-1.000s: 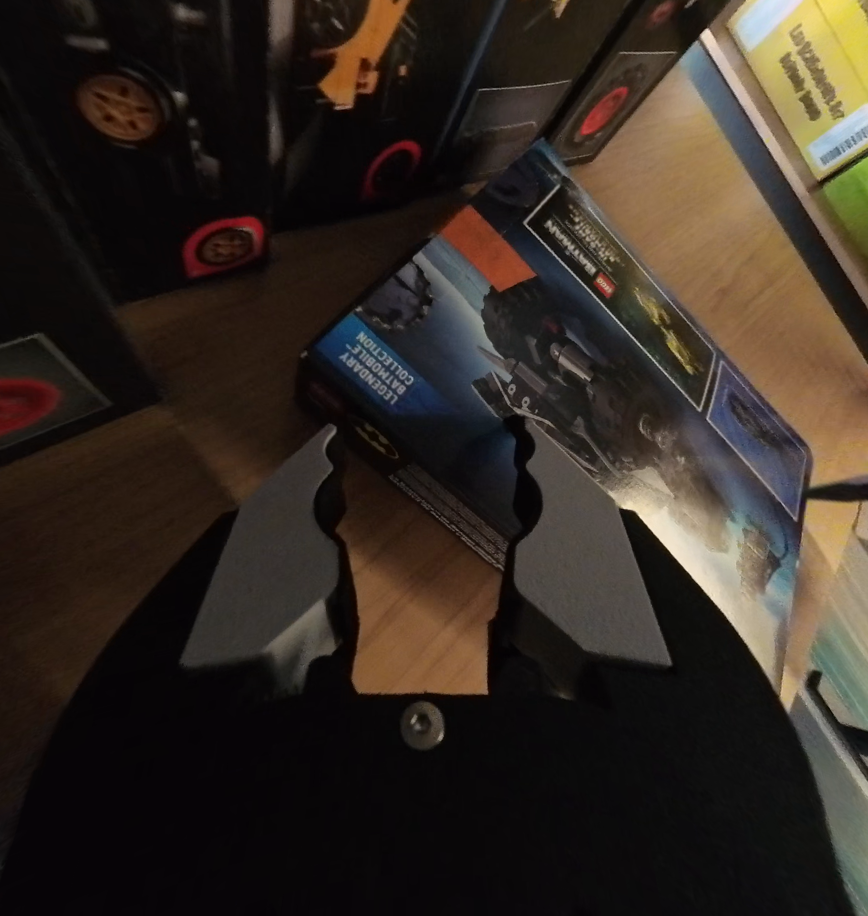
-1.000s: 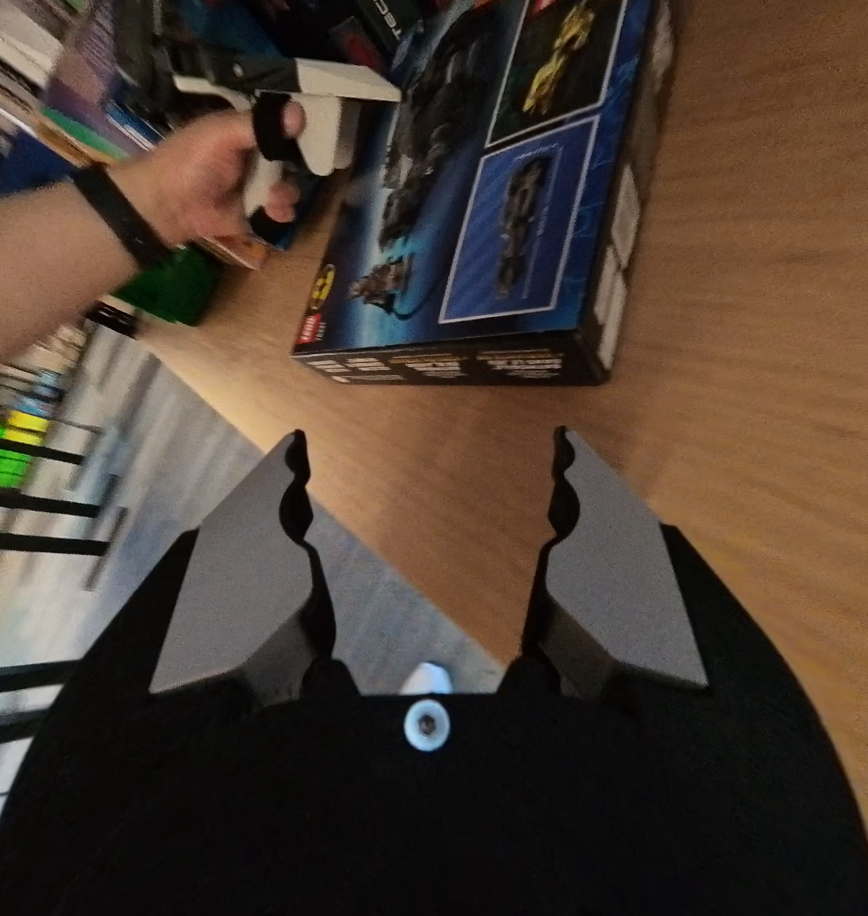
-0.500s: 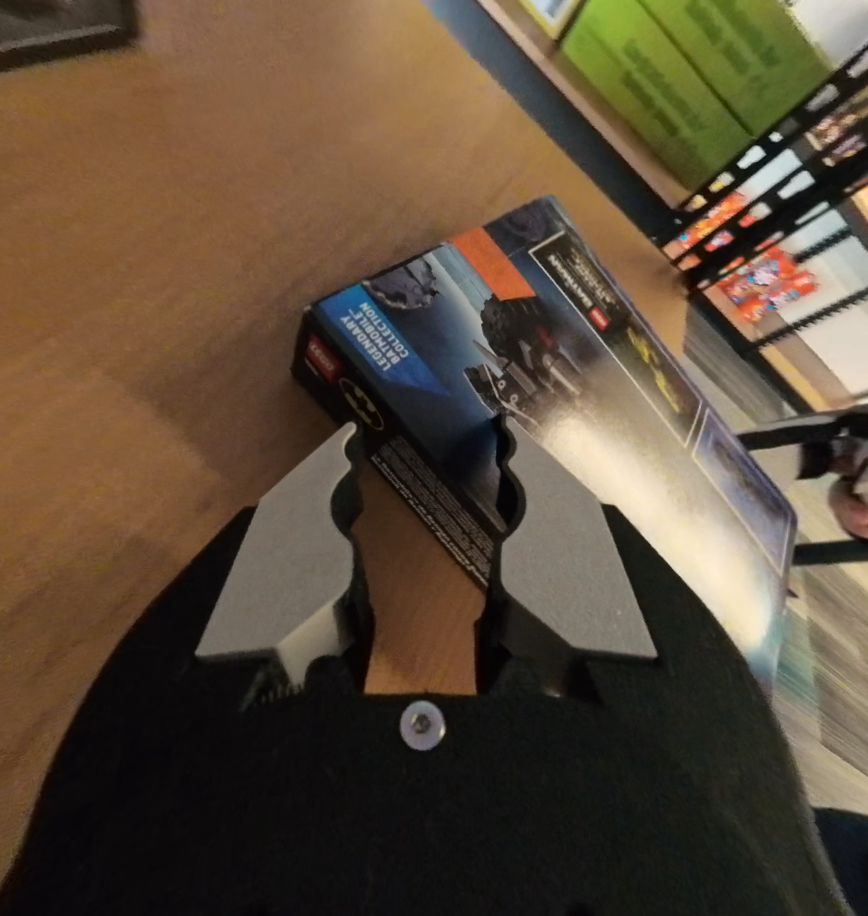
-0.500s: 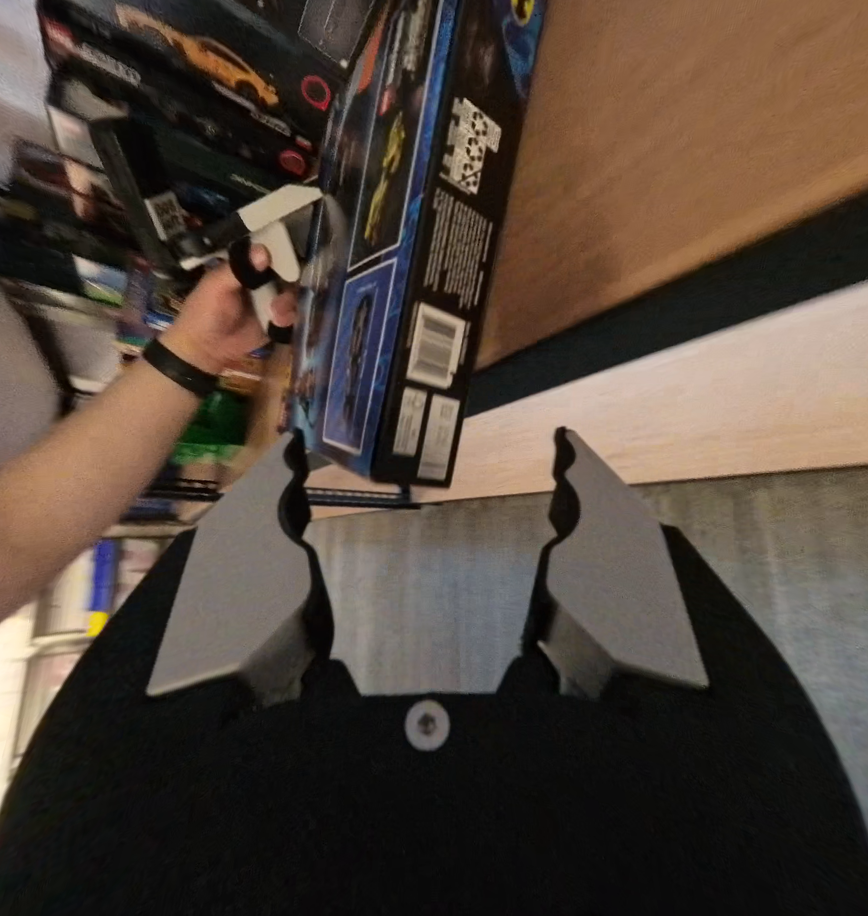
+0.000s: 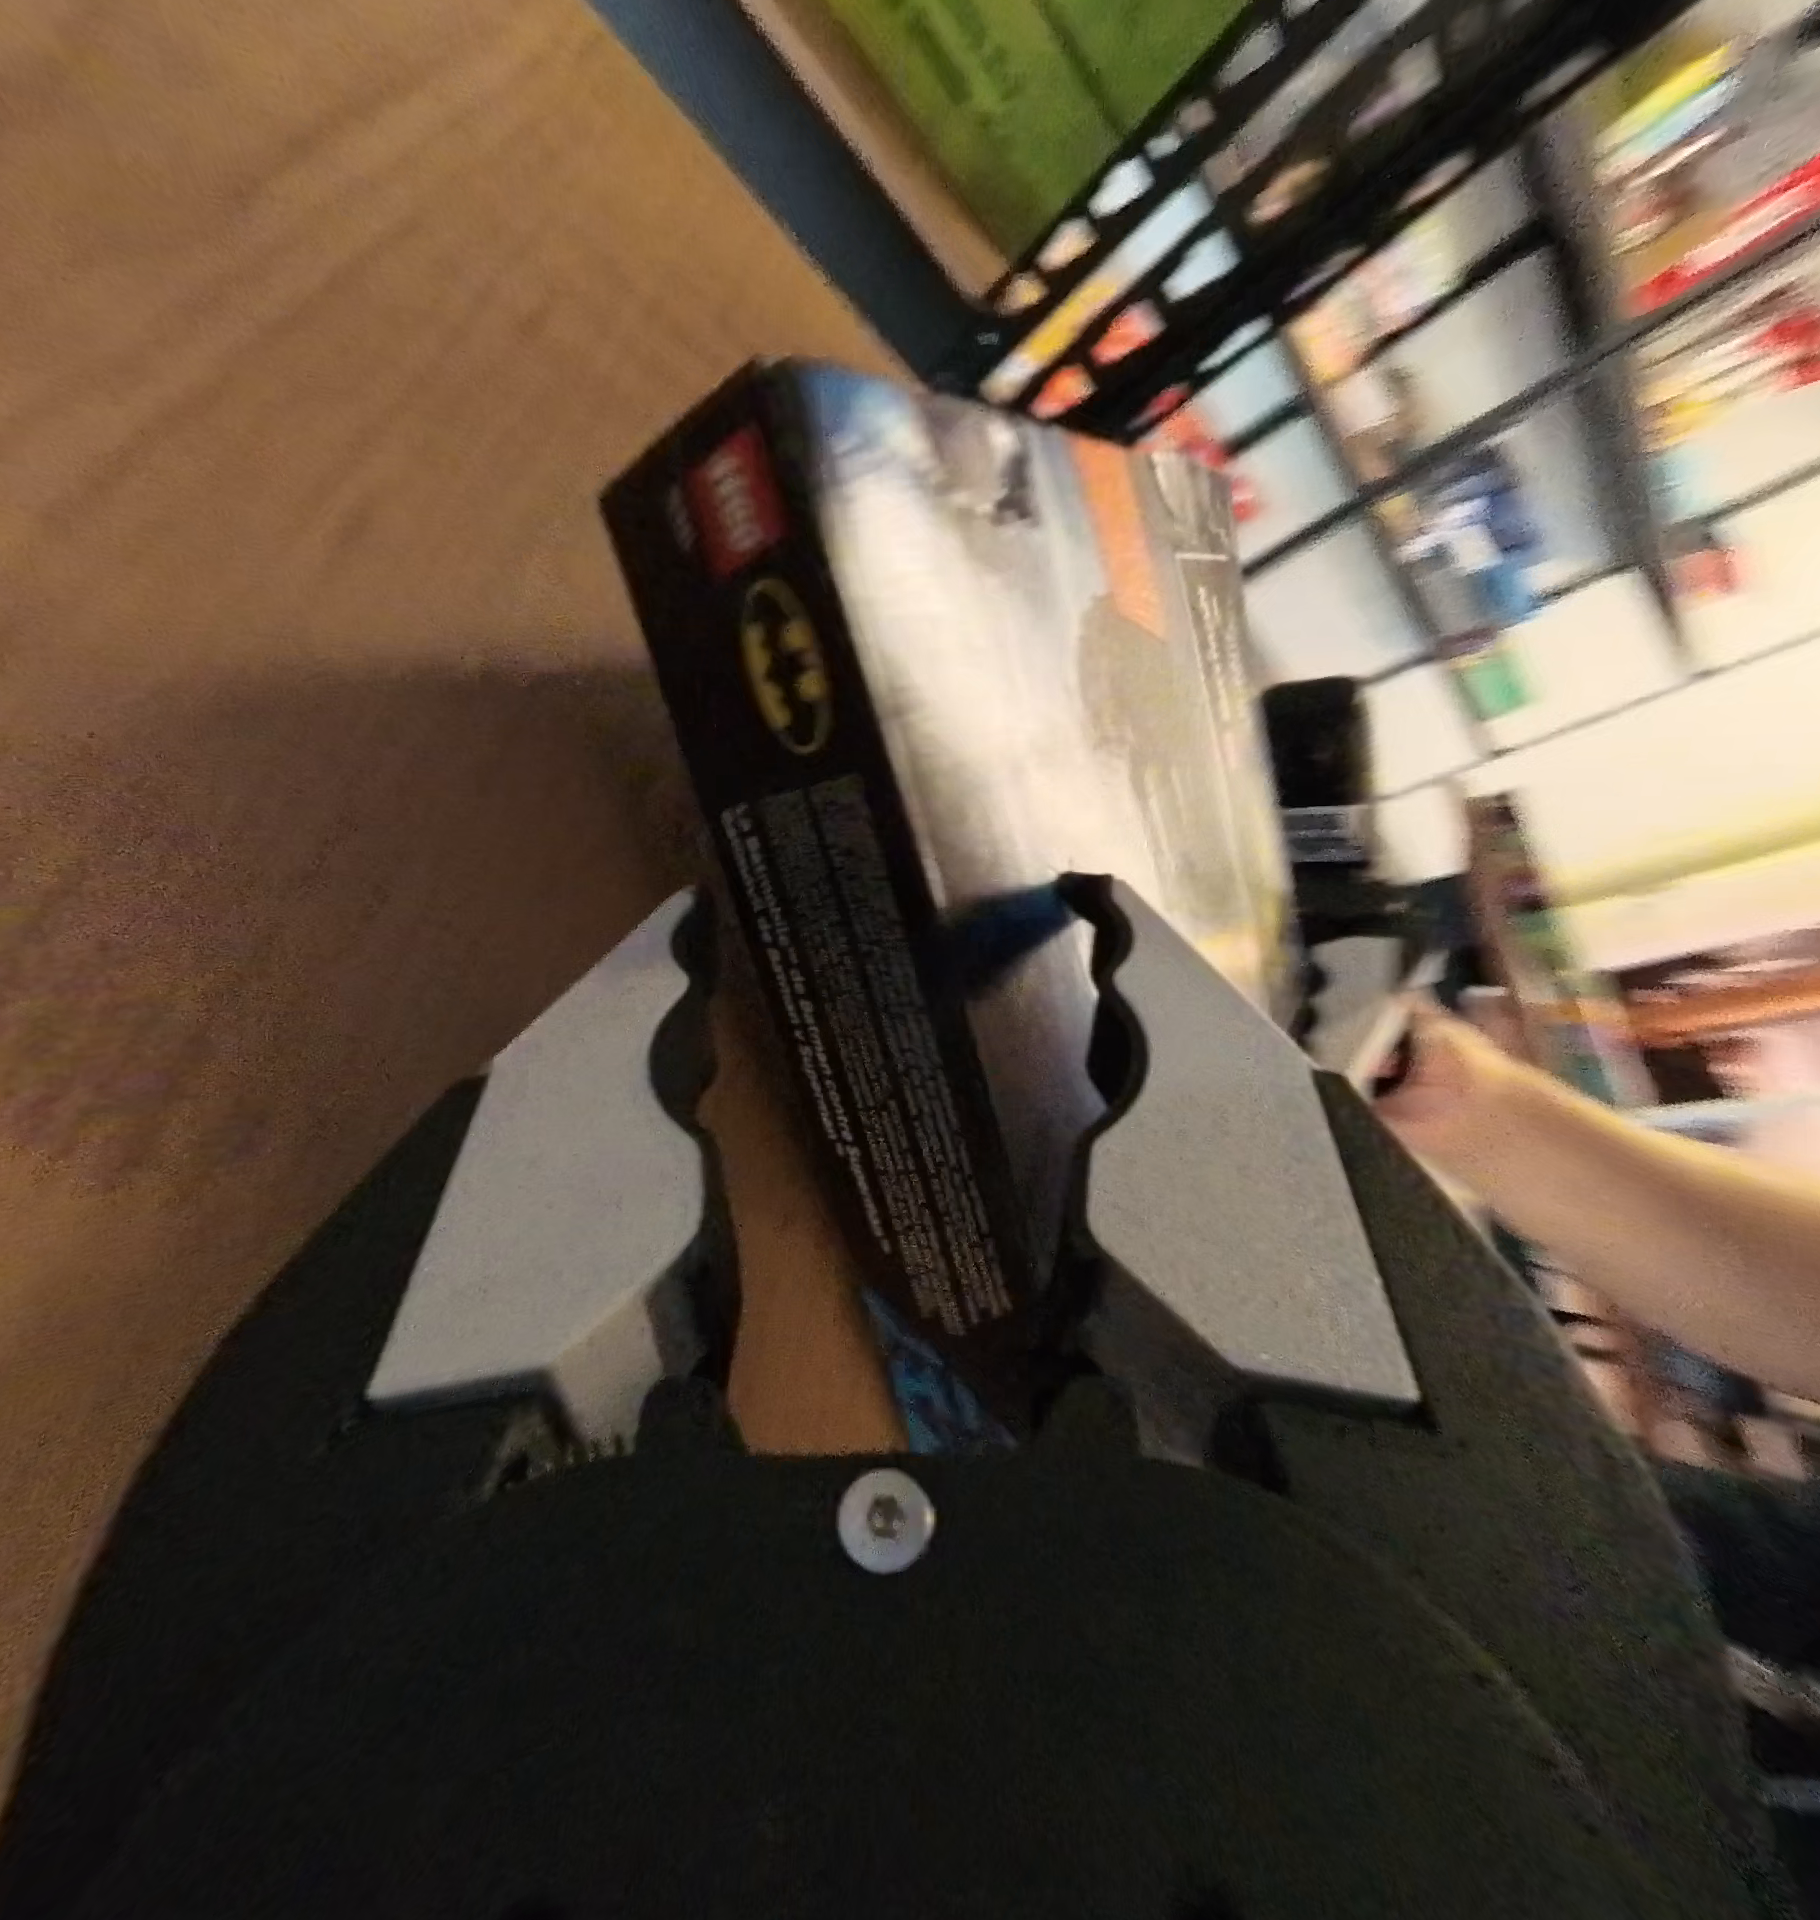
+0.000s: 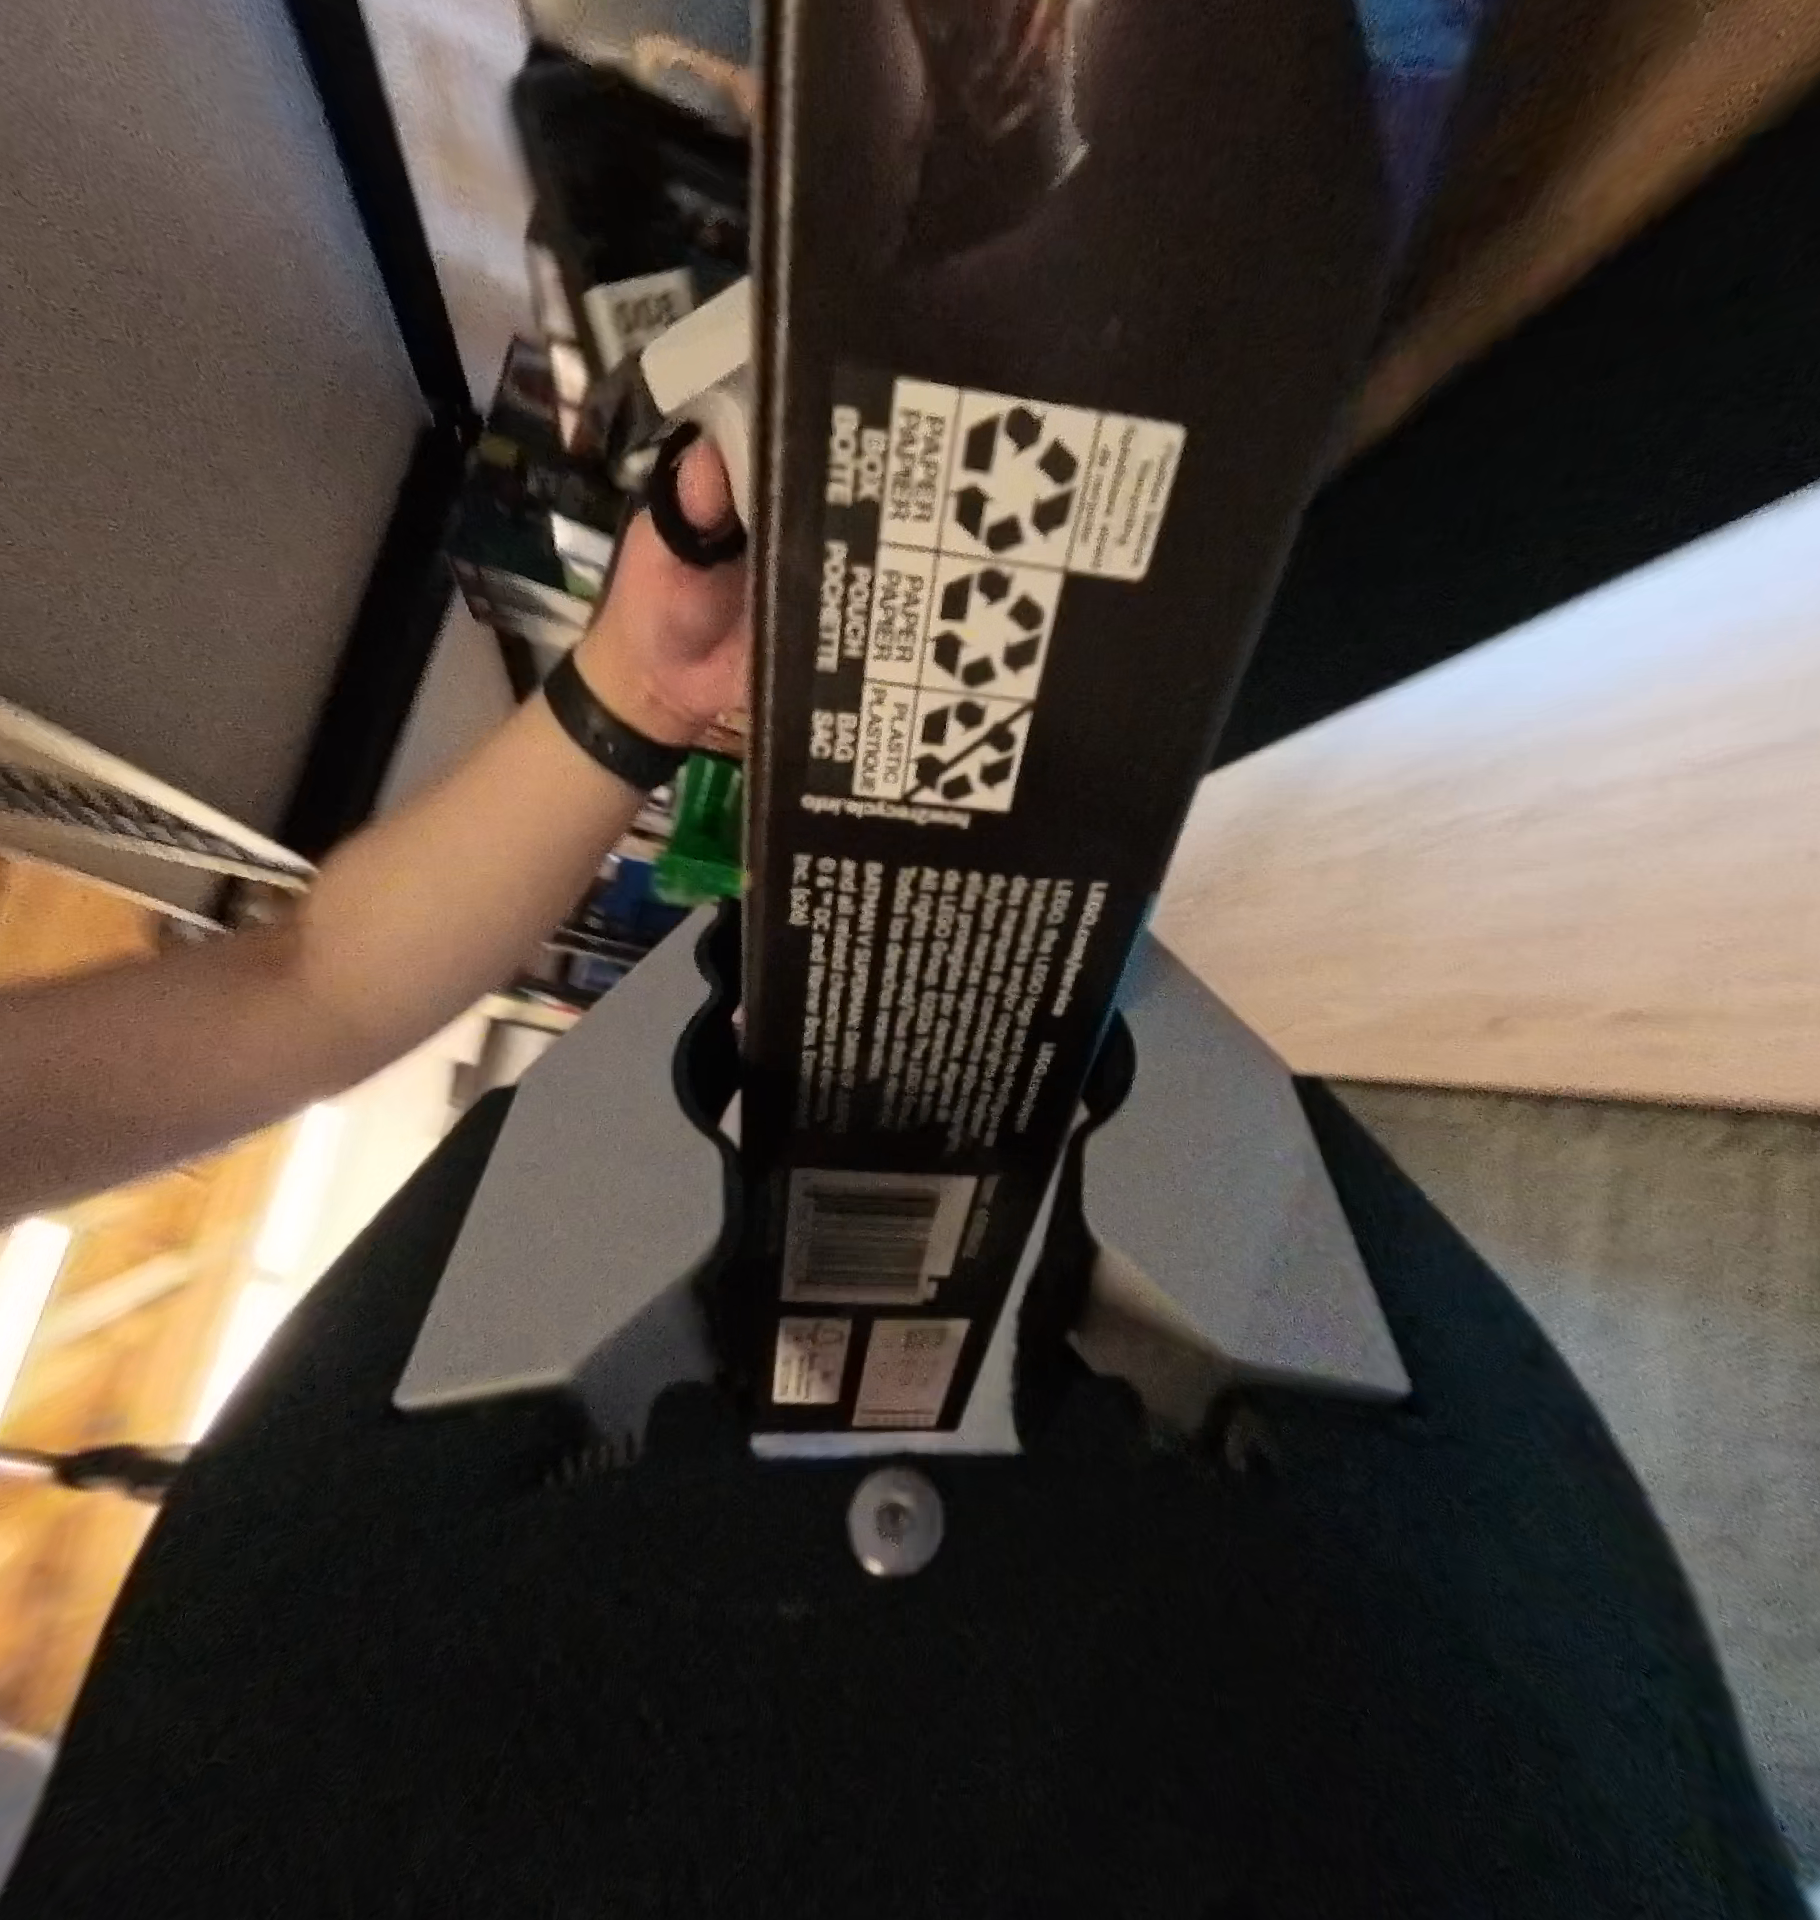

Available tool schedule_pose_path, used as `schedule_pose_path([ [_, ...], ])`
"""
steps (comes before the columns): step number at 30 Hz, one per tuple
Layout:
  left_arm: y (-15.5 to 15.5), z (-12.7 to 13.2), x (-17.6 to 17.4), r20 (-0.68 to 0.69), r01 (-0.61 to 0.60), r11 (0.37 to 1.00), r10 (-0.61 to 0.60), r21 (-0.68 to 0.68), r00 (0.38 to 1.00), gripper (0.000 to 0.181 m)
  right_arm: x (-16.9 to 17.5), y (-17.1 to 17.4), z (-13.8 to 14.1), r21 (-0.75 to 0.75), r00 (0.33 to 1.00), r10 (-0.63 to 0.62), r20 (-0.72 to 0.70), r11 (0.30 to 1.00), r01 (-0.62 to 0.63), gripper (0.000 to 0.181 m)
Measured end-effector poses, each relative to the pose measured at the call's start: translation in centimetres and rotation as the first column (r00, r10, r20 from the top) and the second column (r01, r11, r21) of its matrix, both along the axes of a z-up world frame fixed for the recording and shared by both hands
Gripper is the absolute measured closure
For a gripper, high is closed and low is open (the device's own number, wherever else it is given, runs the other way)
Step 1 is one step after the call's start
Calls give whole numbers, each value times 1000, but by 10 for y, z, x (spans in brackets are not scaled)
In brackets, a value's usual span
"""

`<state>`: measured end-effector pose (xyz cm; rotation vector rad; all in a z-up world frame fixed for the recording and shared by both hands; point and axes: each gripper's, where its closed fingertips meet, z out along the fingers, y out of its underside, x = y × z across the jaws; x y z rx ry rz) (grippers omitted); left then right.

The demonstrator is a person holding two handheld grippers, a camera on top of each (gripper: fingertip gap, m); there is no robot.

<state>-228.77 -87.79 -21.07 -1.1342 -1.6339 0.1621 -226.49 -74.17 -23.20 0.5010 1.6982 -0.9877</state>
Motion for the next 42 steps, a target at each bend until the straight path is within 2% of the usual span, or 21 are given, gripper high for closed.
schedule_pose_path([
  [2,12,15,5,-57,75,980,-65,186,996,94,0,2,10,-113,985,-2,-174,993,-18,121],
  [4,27,36,13,-154,175,925,-130,336,980,98,1,2,20,-193,958,-7,-288,980,-51,121],
  [6,45,48,20,-208,252,898,-186,361,960,90,5,-1,33,-243,928,25,-372,962,-123,123],
  [8,50,52,27,-219,264,932,-211,250,953,88,7,-4,39,-233,885,80,-458,950,-206,122],
  [10,44,72,32,-267,231,958,-180,173,947,92,10,-10,49,-218,842,143,-520,931,-293,122],
  [14,28,125,45,-341,124,991,-134,-50,931,94,10,-34,77,-177,668,250,-701,846,-503,121],
  [16,15,152,51,-365,38,990,-85,-135,927,95,7,-55,96,-176,605,269,-750,800,-574,120],
  [18,2,175,58,-390,-54,971,-43,-233,920,95,6,-77,108,-169,523,272,-808,743,-648,120],
  [20,-11,188,65,-397,-145,931,0,-336,918,95,1,-105,105,-132,458,275,-845,723,-678,117],
  [24,-41,172,72,-373,-314,827,138,-466,918,94,-7,-153,73,-14,403,333,-853,757,-654,111],
  [26,-52,159,75,-345,-370,769,206,-522,916,95,-14,-171,54,57,374,325,-869,815,-576,108],
  [28,-61,145,78,-323,-426,680,282,-597,903,96,-37,-182,41,154,389,307,-869,913,-377,107],
  [29,-65,141,81,-335,-483,653,348,-584,876,96,-49,-180,41,179,434,281,-856,949,-260,104],
  [31,-74,133,89,-353,-614,629,504,-476,789,95,-62,-163,53,201,608,189,-771,978,-50,105],
  [33,-76,133,94,-394,-712,555,594,-431,701,96,-45,-151,99,95,810,39,-585,995,21,107],
  [35,-71,133,88,-413,-754,455,641,-474,646,96,-30,-154,155,-62,905,-113,-409,994,96,100],
  [37,-62,134,74,-430,-788,375,682,-488,591,96,-17,-162,186,-71,935,-111,-338,993,93,75],
  [38,-56,135,62,-436,-797,362,690,-483,578,96,-9,-168,199,-64,944,-90,-316,995,74,64],
  [40,-38,135,32,-432,-786,414,670,-459,604,102,0,-178,213,-36,927,-55,-371,998,45,61],
  [41,-29,132,16,-417,-773,450,659,-448,626,104,-2,-180,211,8,892,-43,-450,999,52,50],
  [42,-20,126,2,-391,-759,478,659,-441,642,103,-4,-180,206,60,841,-12,-541,997,53,49],
])
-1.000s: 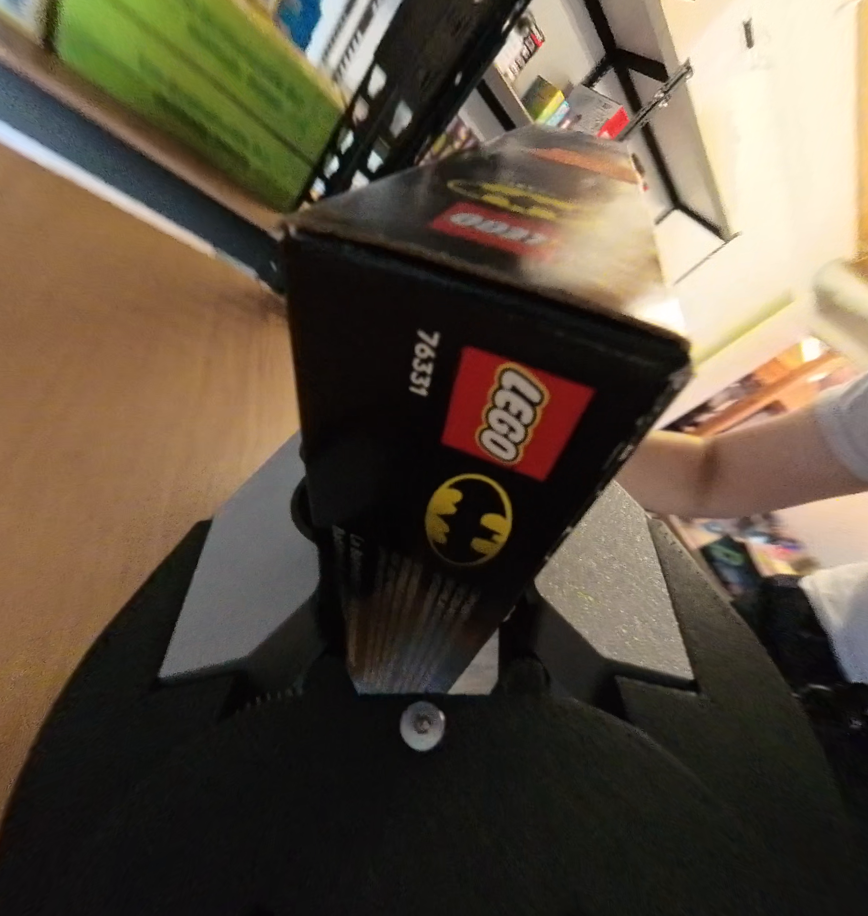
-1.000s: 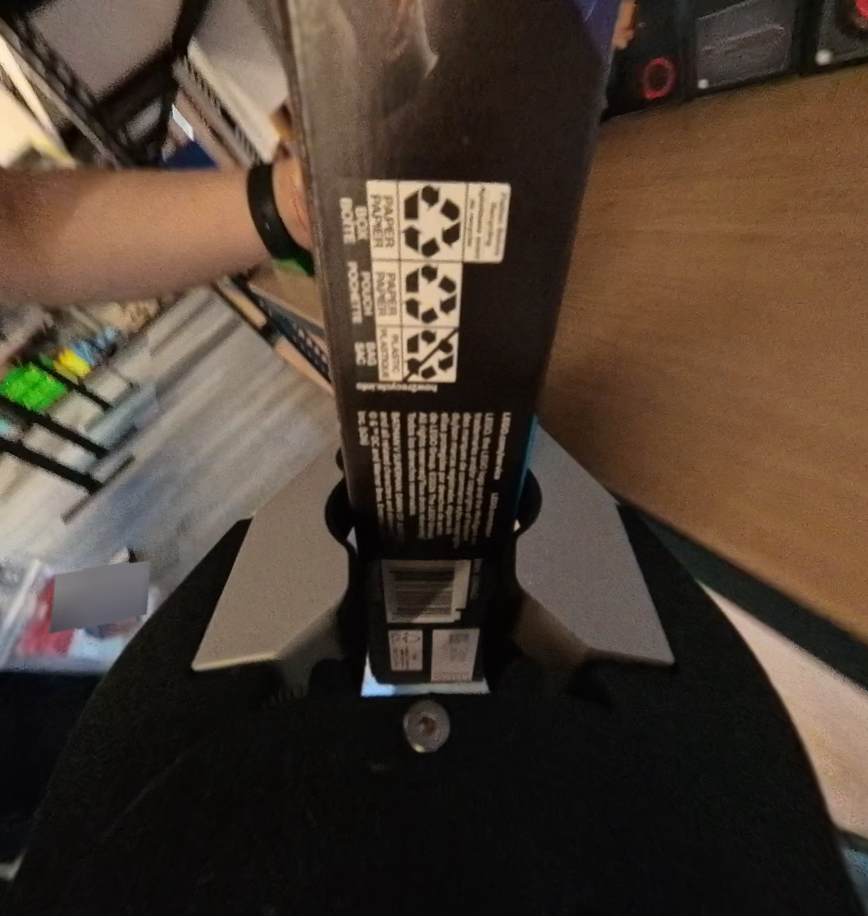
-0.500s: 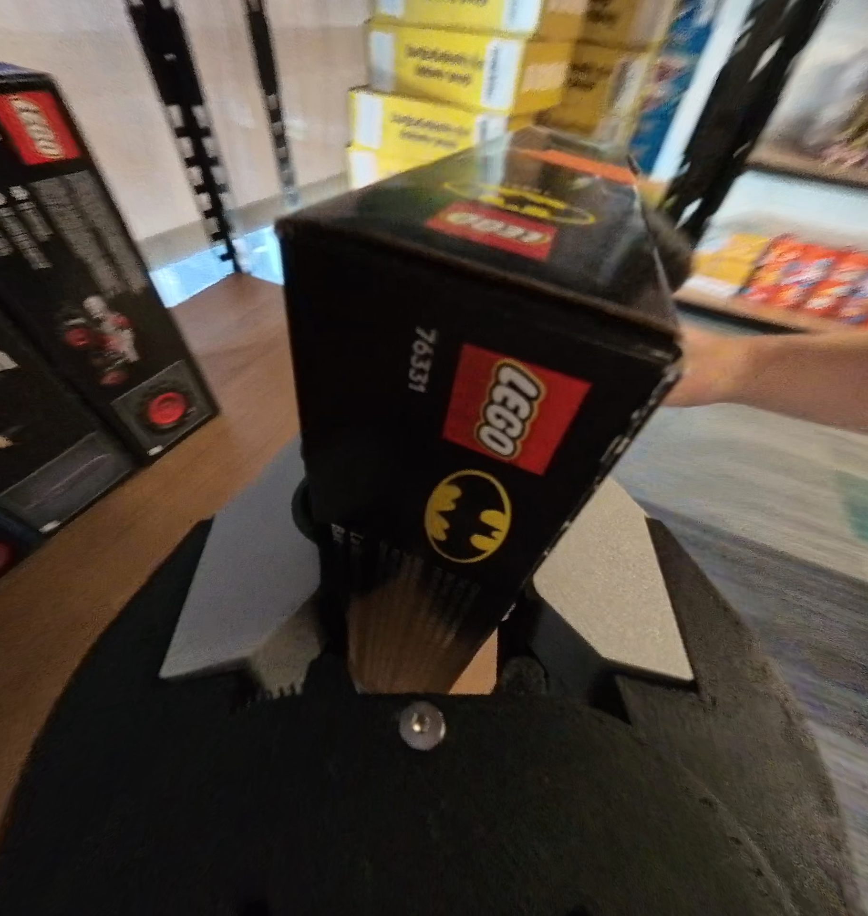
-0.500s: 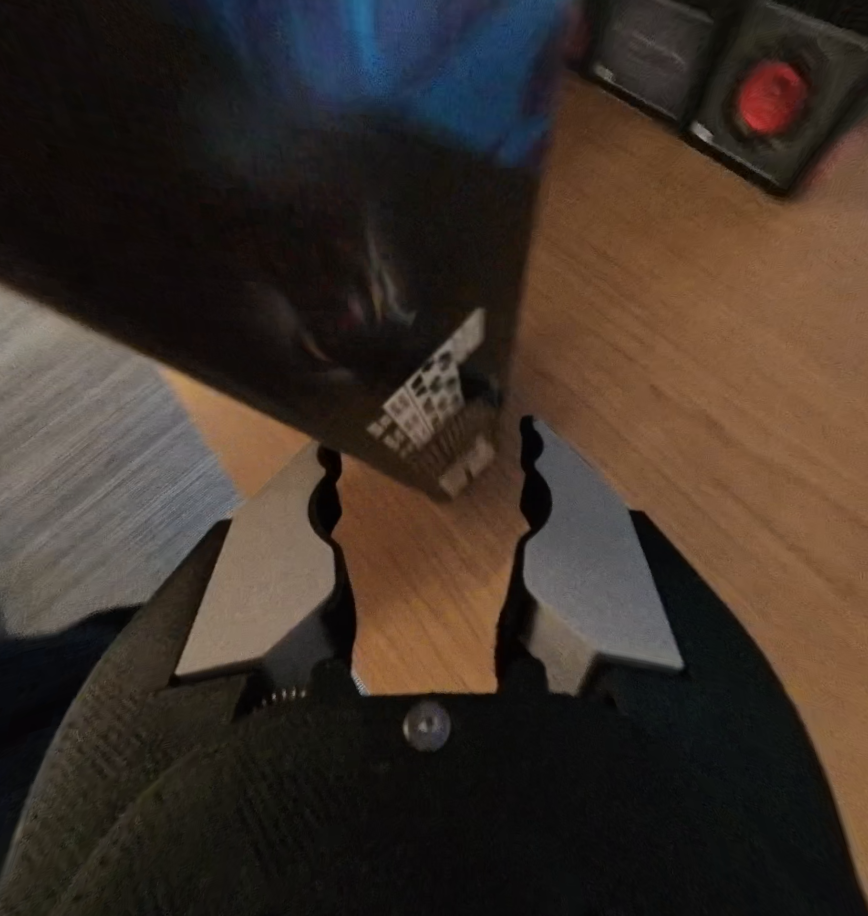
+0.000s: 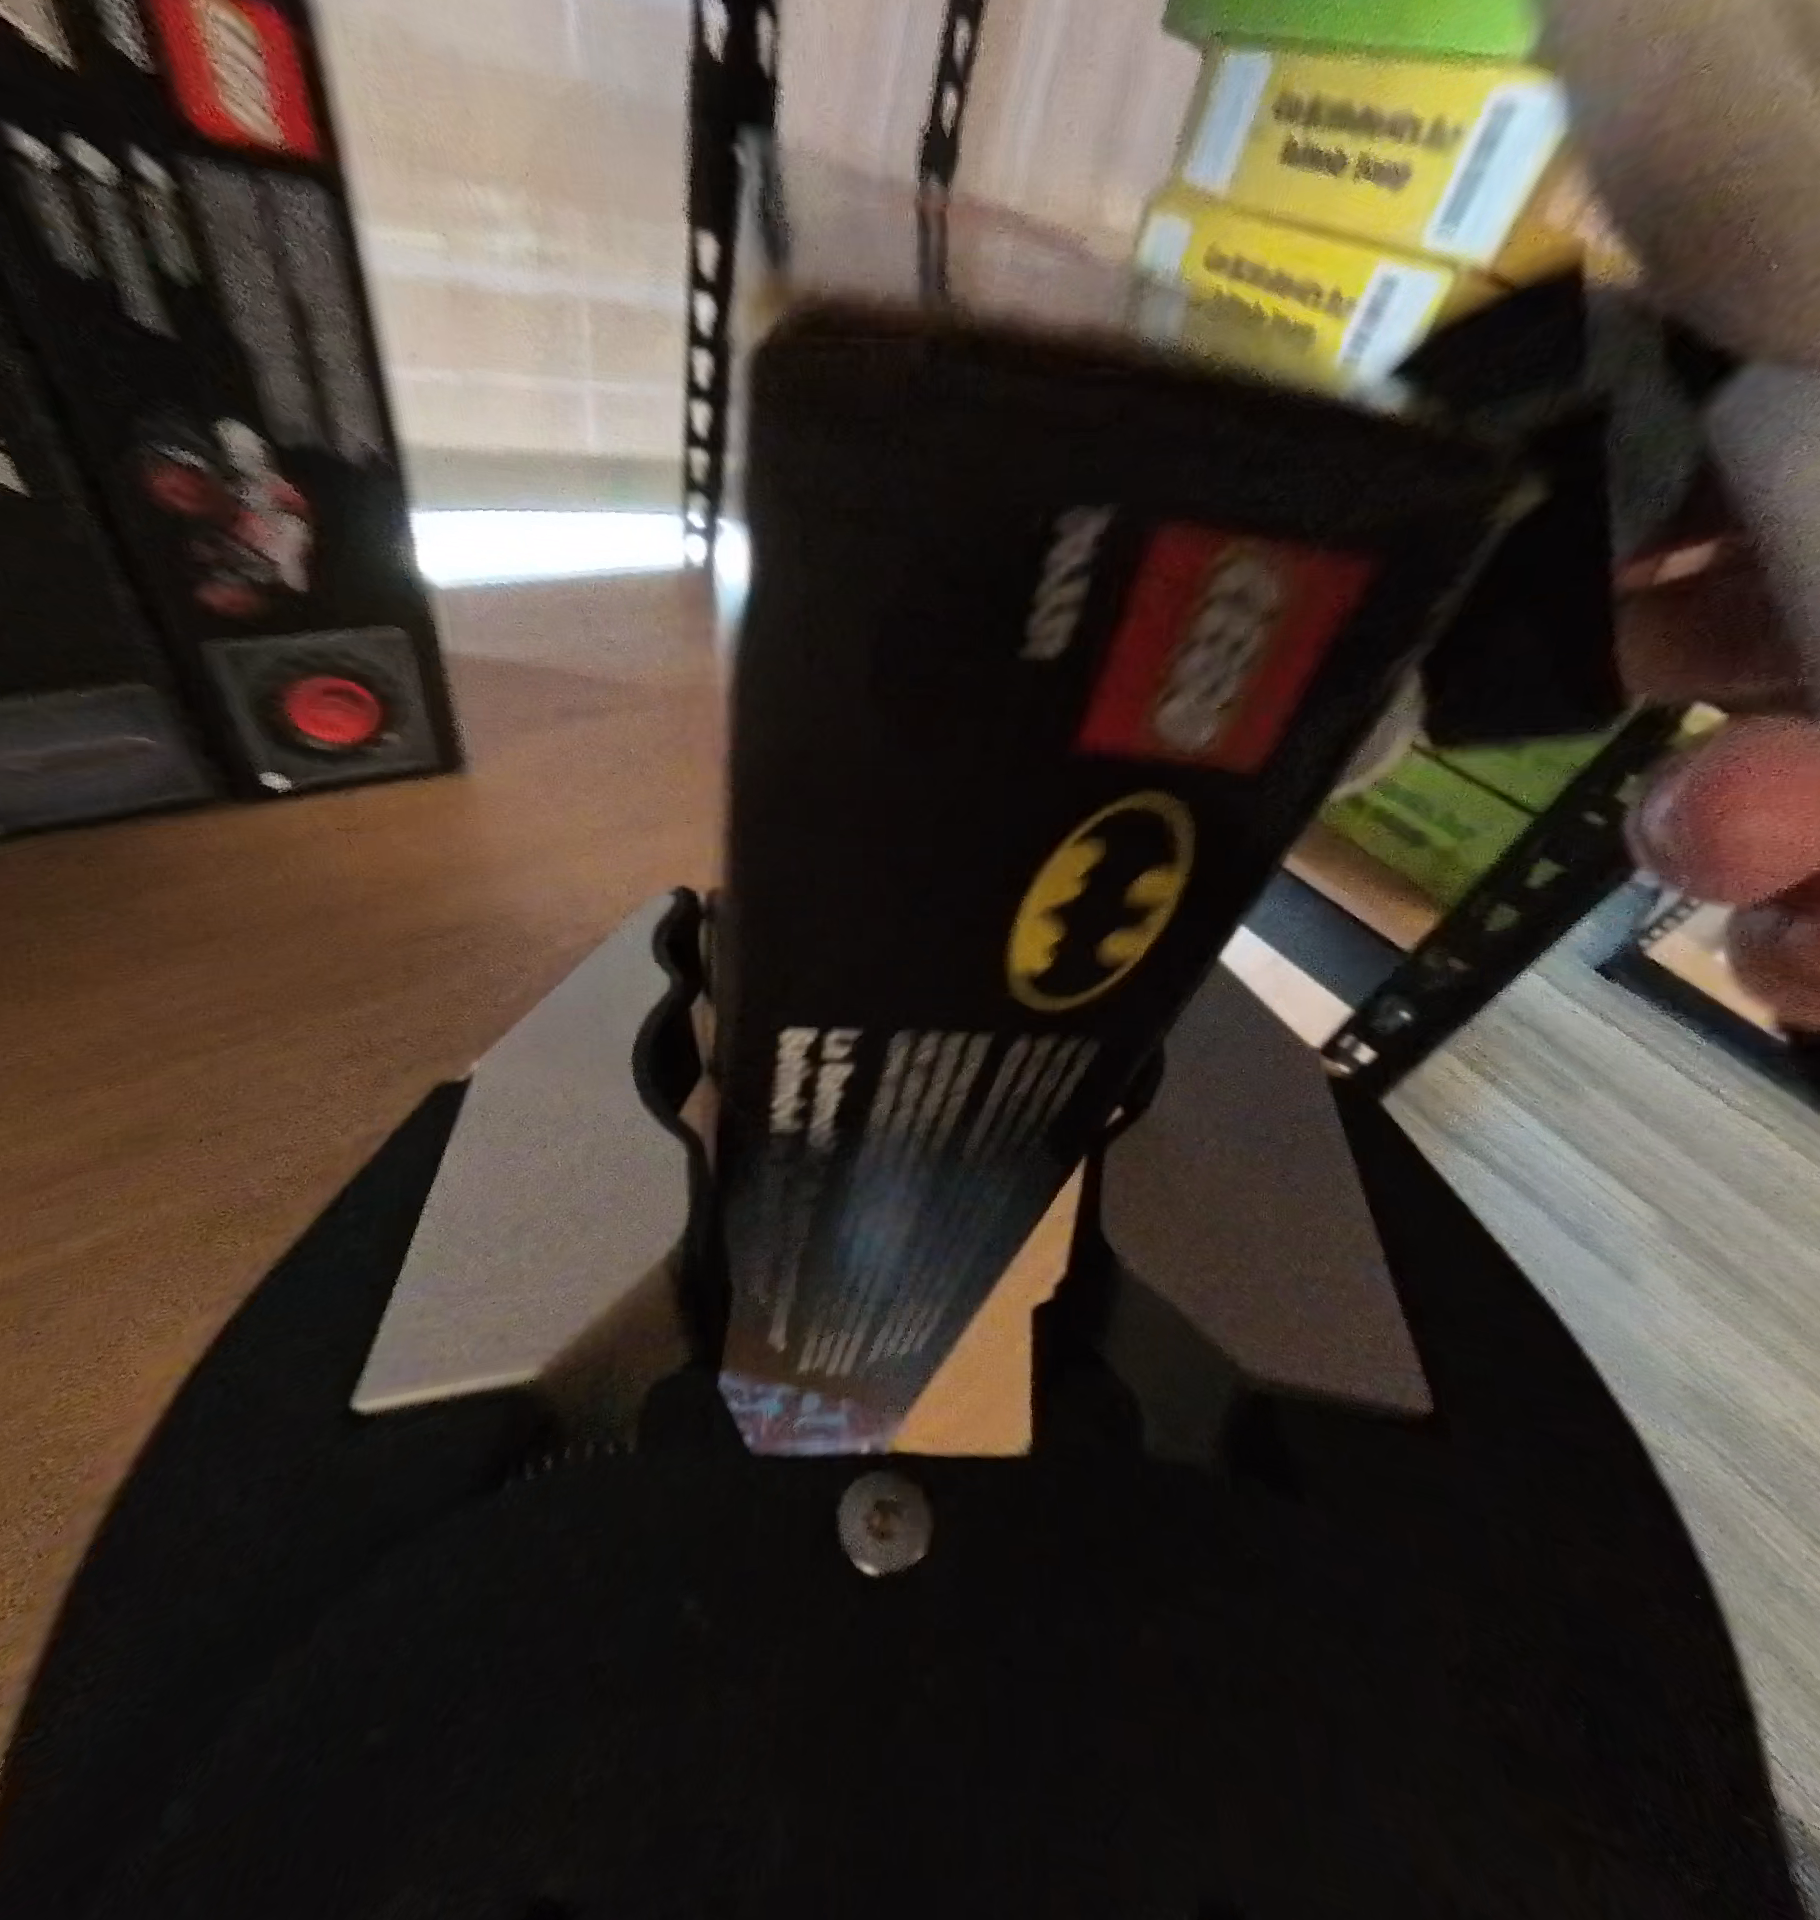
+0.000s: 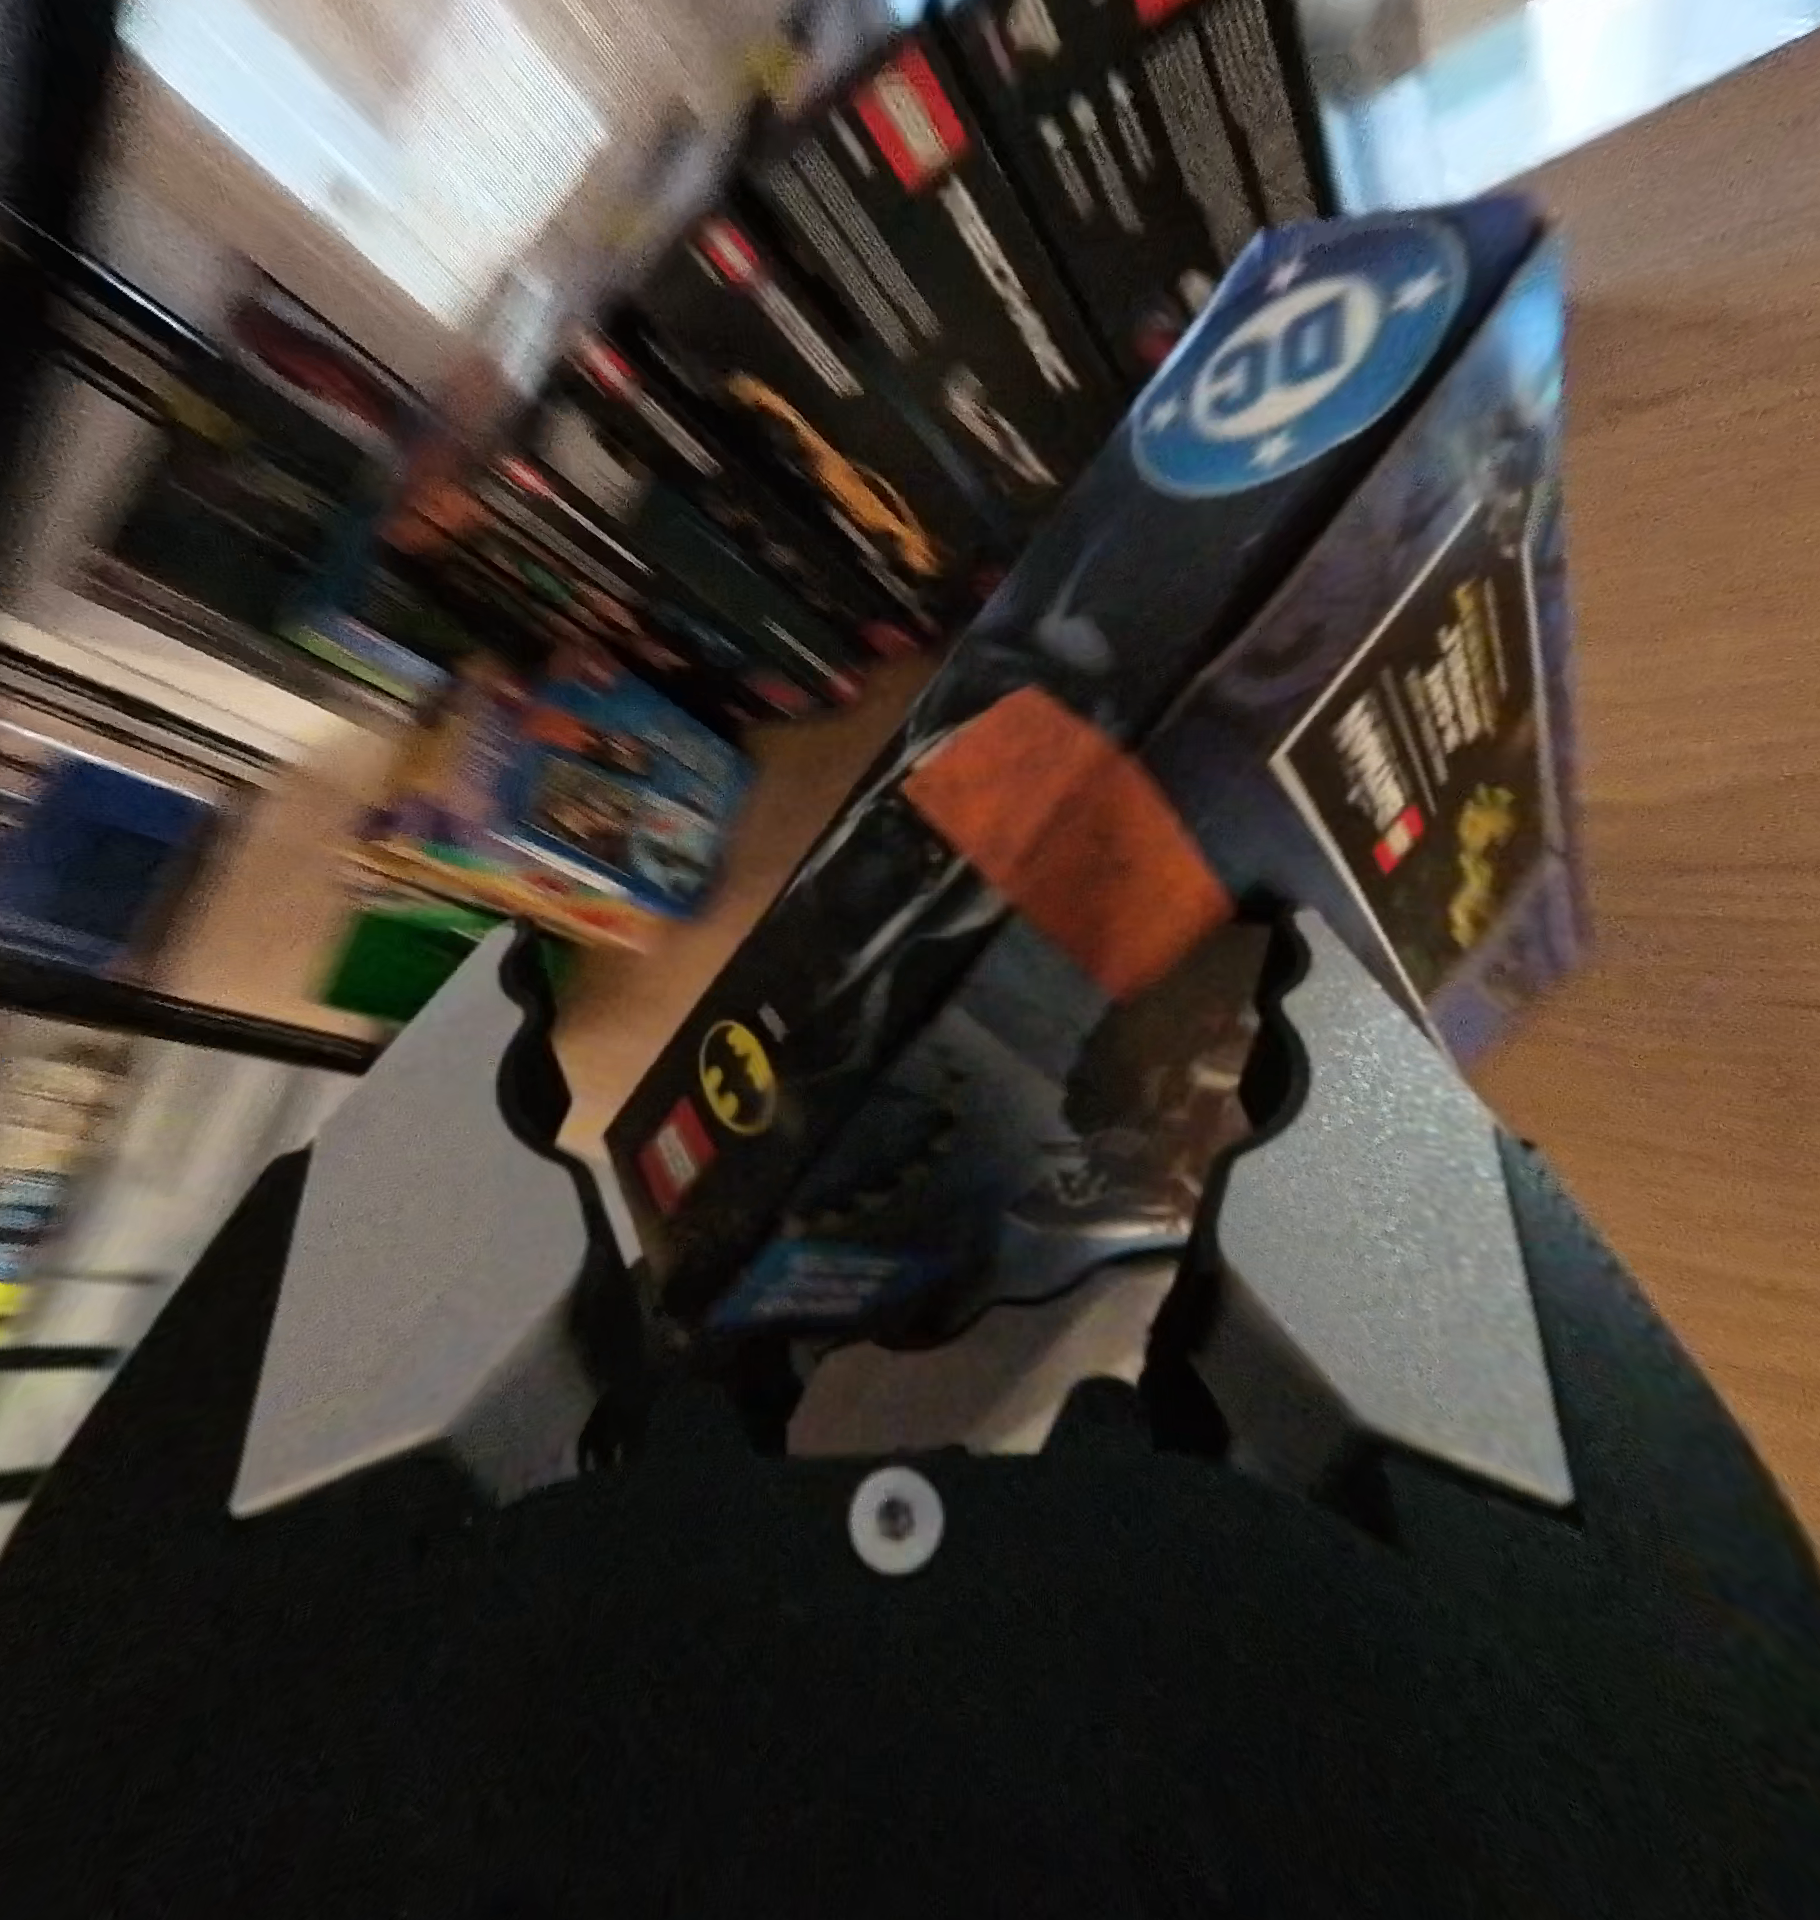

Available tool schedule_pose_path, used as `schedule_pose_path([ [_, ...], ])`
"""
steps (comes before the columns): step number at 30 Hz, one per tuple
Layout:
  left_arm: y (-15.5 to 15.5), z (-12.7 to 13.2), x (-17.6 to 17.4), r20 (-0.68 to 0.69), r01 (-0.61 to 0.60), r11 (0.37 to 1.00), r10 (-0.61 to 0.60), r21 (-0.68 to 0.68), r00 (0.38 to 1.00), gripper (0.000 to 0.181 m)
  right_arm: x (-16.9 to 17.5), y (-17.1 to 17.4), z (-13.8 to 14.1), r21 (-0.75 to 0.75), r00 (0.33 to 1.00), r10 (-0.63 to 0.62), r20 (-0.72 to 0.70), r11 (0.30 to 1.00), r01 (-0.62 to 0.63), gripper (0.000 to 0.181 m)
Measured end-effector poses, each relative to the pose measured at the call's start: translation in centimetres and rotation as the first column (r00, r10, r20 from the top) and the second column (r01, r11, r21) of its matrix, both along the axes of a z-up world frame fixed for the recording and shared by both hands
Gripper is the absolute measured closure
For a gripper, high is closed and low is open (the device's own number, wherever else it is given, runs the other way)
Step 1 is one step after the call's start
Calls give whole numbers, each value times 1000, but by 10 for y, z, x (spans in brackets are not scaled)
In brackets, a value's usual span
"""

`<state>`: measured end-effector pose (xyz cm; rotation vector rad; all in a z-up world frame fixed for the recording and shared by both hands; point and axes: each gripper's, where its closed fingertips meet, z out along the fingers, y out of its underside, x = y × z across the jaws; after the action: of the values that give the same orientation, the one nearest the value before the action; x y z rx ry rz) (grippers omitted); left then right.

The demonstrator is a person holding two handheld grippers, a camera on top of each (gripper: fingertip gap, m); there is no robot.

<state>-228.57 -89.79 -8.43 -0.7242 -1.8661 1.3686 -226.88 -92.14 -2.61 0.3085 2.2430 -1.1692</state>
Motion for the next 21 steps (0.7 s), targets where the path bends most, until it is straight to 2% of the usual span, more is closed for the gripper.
schedule_pose_path([
  [2,17,-9,-23,14,33,999,-33,3,999,98,-13,12,-22,191,974,39,-223,982,4,49],
  [3,25,-10,-30,17,47,999,-47,-28,999,97,-19,18,-29,253,956,50,-288,967,25,49],
  [5,38,-12,-36,16,72,996,-71,-49,997,98,-20,26,-40,327,943,61,-328,944,53,47],
  [7,45,-19,-30,-17,90,996,-89,14,996,105,-27,38,-43,359,915,41,-401,926,116,52],
  [9,52,-31,-20,-55,115,989,-110,92,992,104,-28,41,-38,256,892,-56,-448,948,188,56],
  [10,56,-36,-16,-65,132,985,-126,108,990,105,-24,39,-32,170,890,-114,-442,963,208,66],
  [13,62,-44,-5,-25,164,985,-163,60,986,113,-22,29,-16,-69,859,-260,-442,964,256,70],
  [17,60,-55,13,-9,191,979,-190,69,982,115,-19,21,6,-337,795,-398,-458,905,259,71],
  [21,60,-69,31,-4,200,974,-201,103,980,118,-7,45,19,-567,712,-509,-483,802,188,64],
])
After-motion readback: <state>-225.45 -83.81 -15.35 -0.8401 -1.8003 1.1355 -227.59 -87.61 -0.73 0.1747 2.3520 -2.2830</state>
